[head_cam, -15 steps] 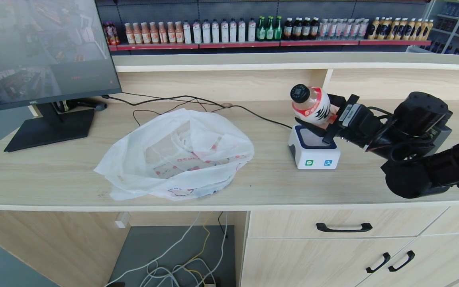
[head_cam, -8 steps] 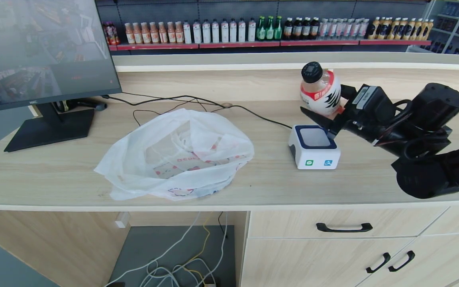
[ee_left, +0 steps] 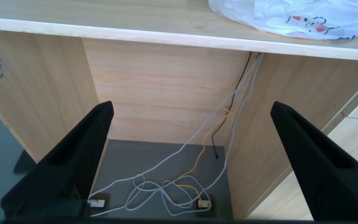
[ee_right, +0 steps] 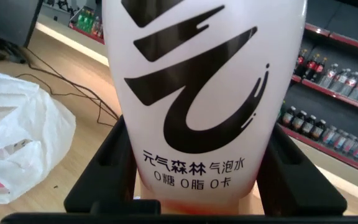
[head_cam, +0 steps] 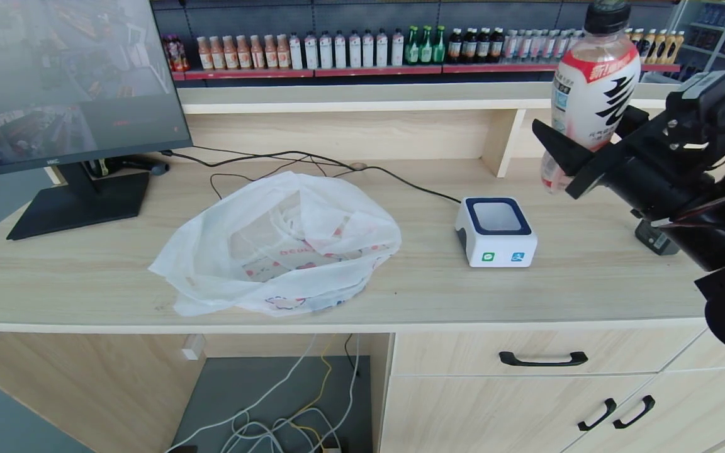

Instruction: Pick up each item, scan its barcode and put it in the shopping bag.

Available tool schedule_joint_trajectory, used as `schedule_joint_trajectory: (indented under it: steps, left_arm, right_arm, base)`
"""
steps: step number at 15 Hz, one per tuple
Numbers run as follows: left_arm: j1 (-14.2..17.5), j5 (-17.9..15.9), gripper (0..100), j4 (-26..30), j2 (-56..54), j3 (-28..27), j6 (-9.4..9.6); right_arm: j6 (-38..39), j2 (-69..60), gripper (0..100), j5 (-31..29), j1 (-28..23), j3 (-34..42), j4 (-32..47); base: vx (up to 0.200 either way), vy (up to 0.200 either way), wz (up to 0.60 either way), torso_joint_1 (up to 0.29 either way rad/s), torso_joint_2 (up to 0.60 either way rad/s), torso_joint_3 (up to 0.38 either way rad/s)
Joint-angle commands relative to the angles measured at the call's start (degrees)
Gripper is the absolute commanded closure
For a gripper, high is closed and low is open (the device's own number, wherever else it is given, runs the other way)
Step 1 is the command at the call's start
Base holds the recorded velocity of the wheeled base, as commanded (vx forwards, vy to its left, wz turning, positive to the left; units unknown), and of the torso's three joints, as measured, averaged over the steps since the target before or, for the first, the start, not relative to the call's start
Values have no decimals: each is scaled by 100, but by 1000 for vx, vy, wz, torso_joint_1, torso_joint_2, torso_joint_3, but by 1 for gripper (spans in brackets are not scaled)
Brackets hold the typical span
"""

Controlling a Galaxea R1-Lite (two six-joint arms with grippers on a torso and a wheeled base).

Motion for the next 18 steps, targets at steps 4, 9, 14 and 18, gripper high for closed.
schedule_joint_trajectory:
  steps: [4,9,14,18]
  left_arm:
    - [4,0,0,0,-1,0,-4]
    - [4,0,0,0,-1,0,-4]
    - [4,0,0,0,-1,0,-4]
    - [4,0,0,0,-1,0,-4]
  right_arm:
    - [1069,-601,100,-251,26,534,-171]
    - [1869,-601,100,-937,96,824,-188]
    - [1957,-566,100,-1877,773,982,-364]
    - [2063,-627,100,-1877,808,1009,-338]
  base:
    - [0,0,0,0,0,0]
    - [0,0,0,0,0,0]
    - [0,0,0,0,0,0]
    - [0,0,0,0,0,0]
